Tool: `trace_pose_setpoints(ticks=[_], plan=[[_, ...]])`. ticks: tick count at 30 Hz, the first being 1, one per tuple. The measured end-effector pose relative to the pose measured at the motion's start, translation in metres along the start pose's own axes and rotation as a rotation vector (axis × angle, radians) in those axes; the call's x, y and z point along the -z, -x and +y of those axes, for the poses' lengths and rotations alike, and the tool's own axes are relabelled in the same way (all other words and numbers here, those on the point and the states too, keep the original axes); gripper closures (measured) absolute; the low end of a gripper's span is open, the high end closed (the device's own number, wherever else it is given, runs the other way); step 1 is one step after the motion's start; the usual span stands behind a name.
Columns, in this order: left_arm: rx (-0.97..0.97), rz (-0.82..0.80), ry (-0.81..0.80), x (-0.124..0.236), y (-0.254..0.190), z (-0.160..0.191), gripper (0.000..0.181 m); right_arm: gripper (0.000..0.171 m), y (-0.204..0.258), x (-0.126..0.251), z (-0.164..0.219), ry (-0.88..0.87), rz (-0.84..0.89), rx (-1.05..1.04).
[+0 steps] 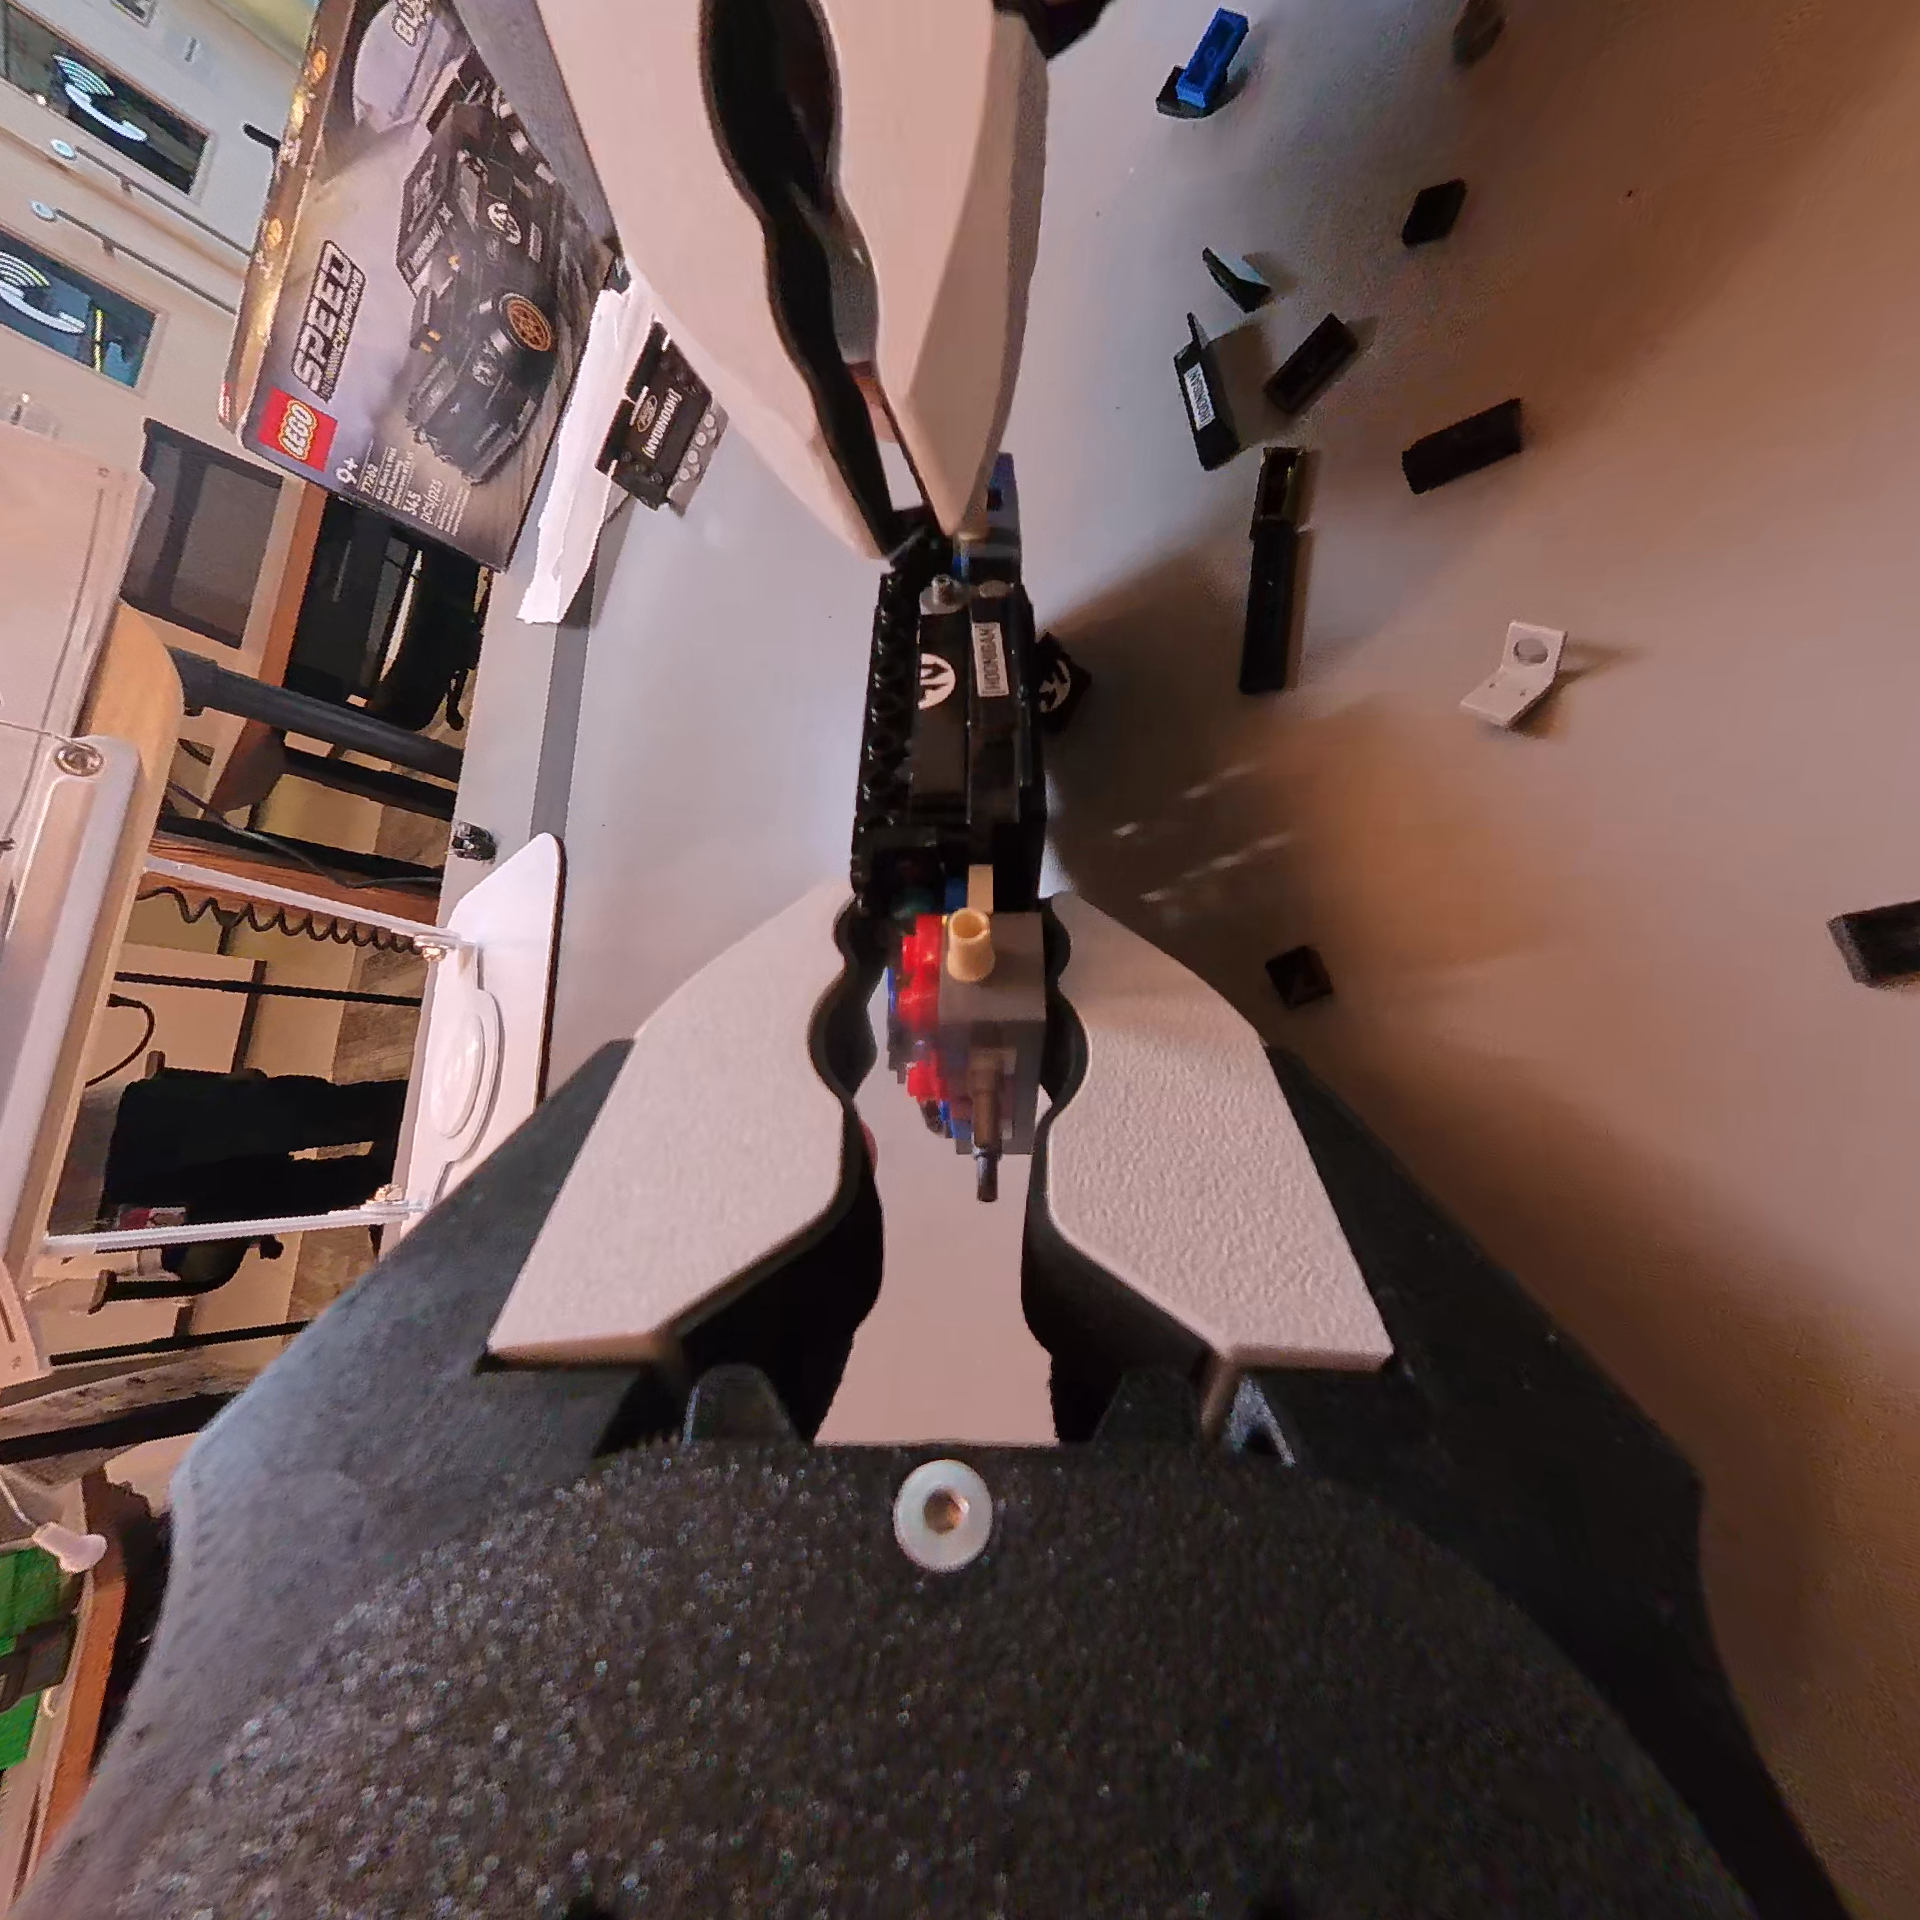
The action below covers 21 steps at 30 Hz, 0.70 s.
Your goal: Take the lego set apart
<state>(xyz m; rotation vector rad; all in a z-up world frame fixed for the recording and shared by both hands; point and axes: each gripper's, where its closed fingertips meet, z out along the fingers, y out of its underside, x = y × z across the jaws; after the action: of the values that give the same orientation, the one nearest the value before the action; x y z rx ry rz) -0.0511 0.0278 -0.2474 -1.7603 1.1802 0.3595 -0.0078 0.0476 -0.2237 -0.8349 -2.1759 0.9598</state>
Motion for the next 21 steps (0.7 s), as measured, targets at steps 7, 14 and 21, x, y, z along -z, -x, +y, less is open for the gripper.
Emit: trace_pose_setpoints(ticks=[7,14,21], plan=[[0.043,0.015,-0.003,0.0,0.0,0.002,0.152,0.163,0.021,0.012,0.015,0.114,-0.127,-0.01],[0.101,0.033,-0.002,0.0,-0.001,0.003,0.152,0.149,0.026,0.007,0.013,0.135,-0.117,0.022],[0.154,0.052,-0.008,-0.001,-0.002,0.003,0.152,0.141,0.009,0.003,-0.001,0.12,0.036,0.115]])
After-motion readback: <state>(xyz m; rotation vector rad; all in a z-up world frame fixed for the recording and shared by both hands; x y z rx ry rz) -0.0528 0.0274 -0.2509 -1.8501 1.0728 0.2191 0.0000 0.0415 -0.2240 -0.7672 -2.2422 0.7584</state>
